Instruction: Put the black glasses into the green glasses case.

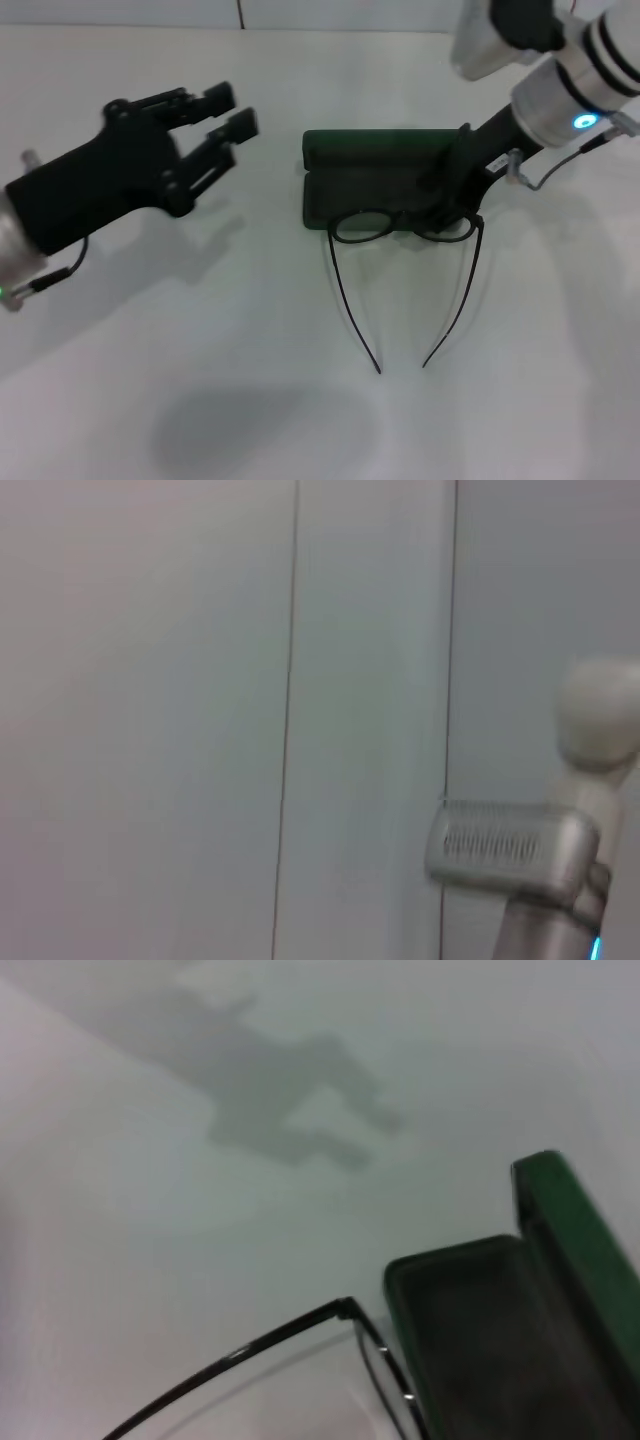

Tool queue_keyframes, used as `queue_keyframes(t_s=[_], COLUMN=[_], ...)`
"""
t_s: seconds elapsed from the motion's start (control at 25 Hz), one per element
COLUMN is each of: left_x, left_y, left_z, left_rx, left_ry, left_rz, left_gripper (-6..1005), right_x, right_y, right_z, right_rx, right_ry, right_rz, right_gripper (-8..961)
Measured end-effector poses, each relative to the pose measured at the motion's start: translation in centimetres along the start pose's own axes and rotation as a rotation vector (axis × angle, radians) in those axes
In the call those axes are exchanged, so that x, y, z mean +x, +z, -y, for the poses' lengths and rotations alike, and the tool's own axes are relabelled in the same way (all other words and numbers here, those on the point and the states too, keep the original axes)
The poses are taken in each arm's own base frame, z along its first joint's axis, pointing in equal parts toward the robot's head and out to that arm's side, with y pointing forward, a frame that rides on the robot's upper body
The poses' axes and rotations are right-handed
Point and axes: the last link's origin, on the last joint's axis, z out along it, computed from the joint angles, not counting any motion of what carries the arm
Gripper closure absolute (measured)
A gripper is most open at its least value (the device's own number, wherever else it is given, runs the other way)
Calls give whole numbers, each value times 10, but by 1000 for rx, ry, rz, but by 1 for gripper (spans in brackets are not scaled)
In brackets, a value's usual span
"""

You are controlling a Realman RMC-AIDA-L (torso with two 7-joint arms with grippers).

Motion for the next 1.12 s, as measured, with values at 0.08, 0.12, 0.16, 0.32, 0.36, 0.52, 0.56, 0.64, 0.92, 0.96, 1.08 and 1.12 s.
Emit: queue_keyframes(t_s=[0.08, 0.12, 0.16, 0.32, 0.36, 0.52, 0.56, 0.64, 0.92, 0.96, 1.08, 1.12], left_x=[-5, -6, -8, -13, -15, -17, -18, -20, -21, -21, -21, -20], left_y=[-10, -14, -19, -29, -29, -31, -32, -32, -31, -32, -33, -33], left_z=[1, 0, 1, 0, -1, -2, -2, -3, -4, -4, -6, -7], left_rx=[-3, -8, -6, 3, 3, 6, 7, 9, 4, 3, -6, -9], left_ry=[-23, -33, -42, -55, -56, -63, -66, -76, -83, -84, -82, -81], left_rz=[-52, -78, -99, -144, -145, -143, -142, -142, -146, -147, -156, -159], left_gripper=[681, 681, 681, 682, 682, 682, 682, 683, 684, 684, 684, 684], right_x=[-5, -8, -11, -17, -17, -19, -18, -18, -15, -15, -14, -14], right_y=[5, 9, 12, 21, 22, 23, 23, 23, 22, 22, 19, 17], right_z=[-3, -6, -8, -13, -14, -14, -14, -14, -17, -17, -19, -19], right_rx=[-4, -9, -13, -14, -12, -6, -6, -8, -16, -16, -15, -13], right_ry=[-14, -22, -29, -58, -62, -61, -59, -58, -60, -63, -72, -74], right_rz=[-32, -50, -63, -100, -101, -90, -89, -88, -84, -79, -62, -54], right_gripper=[391, 411, 430, 553, 587, 708, 734, 787, 880, 883, 883, 883])
